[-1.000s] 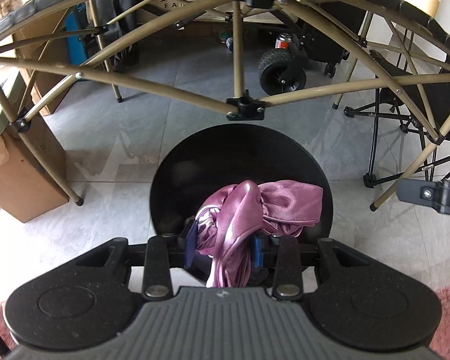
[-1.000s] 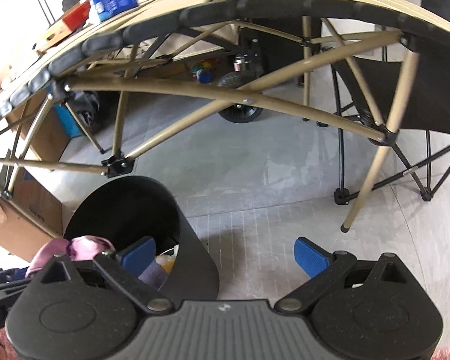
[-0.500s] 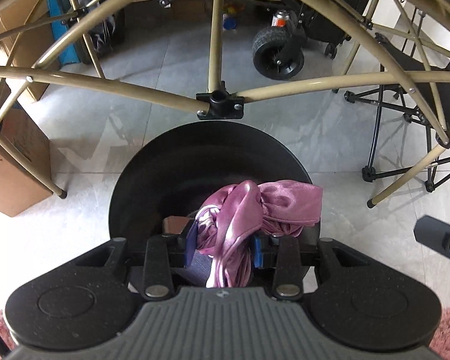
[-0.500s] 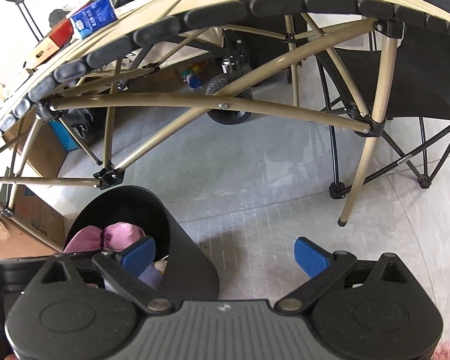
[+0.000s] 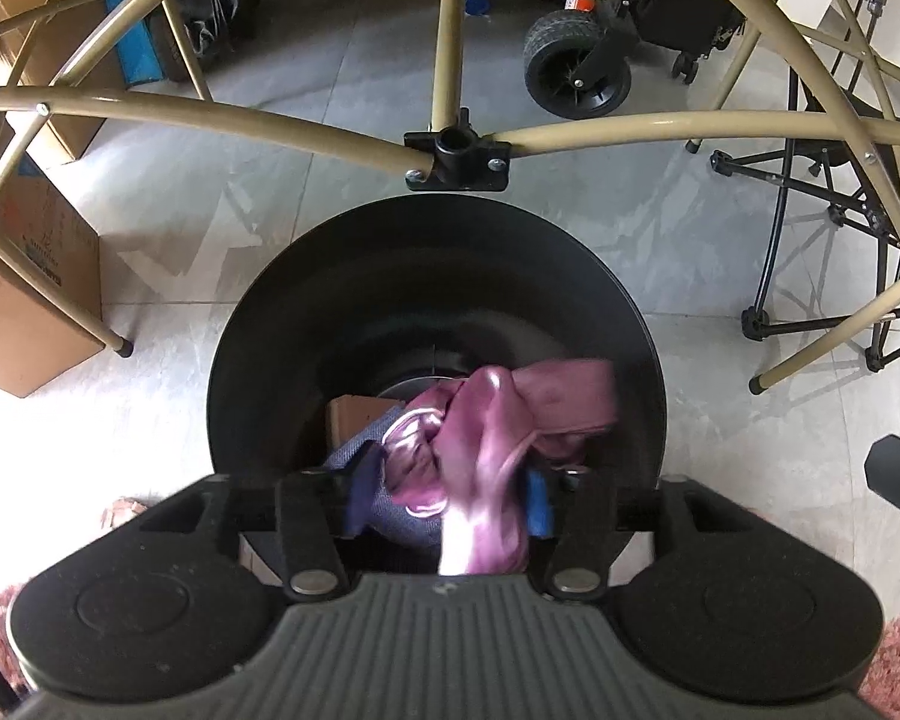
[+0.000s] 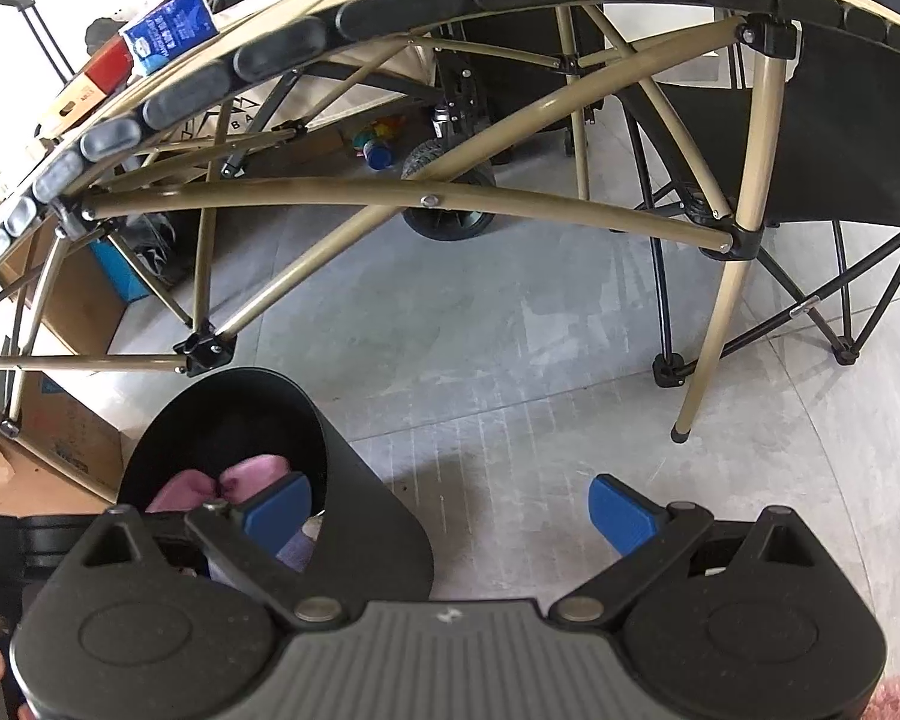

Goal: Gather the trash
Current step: 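Move the left gripper over the bin and release the pink scrunchie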

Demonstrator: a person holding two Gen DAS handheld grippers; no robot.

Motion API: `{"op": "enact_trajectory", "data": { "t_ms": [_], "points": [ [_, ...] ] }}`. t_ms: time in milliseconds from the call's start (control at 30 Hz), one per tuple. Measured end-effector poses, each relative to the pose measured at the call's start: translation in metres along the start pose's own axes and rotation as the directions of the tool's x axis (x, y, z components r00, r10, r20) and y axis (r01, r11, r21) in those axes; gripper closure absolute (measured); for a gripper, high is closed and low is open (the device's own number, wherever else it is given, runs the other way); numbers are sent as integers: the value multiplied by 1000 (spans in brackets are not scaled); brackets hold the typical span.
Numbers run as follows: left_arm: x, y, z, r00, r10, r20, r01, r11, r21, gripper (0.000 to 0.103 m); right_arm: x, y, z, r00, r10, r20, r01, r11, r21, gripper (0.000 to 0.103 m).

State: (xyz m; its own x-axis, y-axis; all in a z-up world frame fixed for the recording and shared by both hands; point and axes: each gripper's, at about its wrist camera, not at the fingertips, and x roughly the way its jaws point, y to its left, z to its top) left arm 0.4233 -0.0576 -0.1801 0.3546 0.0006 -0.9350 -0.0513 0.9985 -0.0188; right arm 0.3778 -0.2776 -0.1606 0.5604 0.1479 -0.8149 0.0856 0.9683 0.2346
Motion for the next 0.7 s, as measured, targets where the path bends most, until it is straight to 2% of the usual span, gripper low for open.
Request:
{"op": "enact_trajectory", "data": {
  "t_ms": [67, 700],
  "points": [
    [-1, 1, 1, 1000, -1, -9, 0, 1000, -14, 0, 0, 0, 0, 1000, -1, 1, 1, 1000, 1, 4],
    [-7, -1, -1, 1000, 15, -10, -15, 1000, 4, 0, -3, 1, 0, 1000, 4, 5, -4, 1000, -6, 4]
  ]
}}
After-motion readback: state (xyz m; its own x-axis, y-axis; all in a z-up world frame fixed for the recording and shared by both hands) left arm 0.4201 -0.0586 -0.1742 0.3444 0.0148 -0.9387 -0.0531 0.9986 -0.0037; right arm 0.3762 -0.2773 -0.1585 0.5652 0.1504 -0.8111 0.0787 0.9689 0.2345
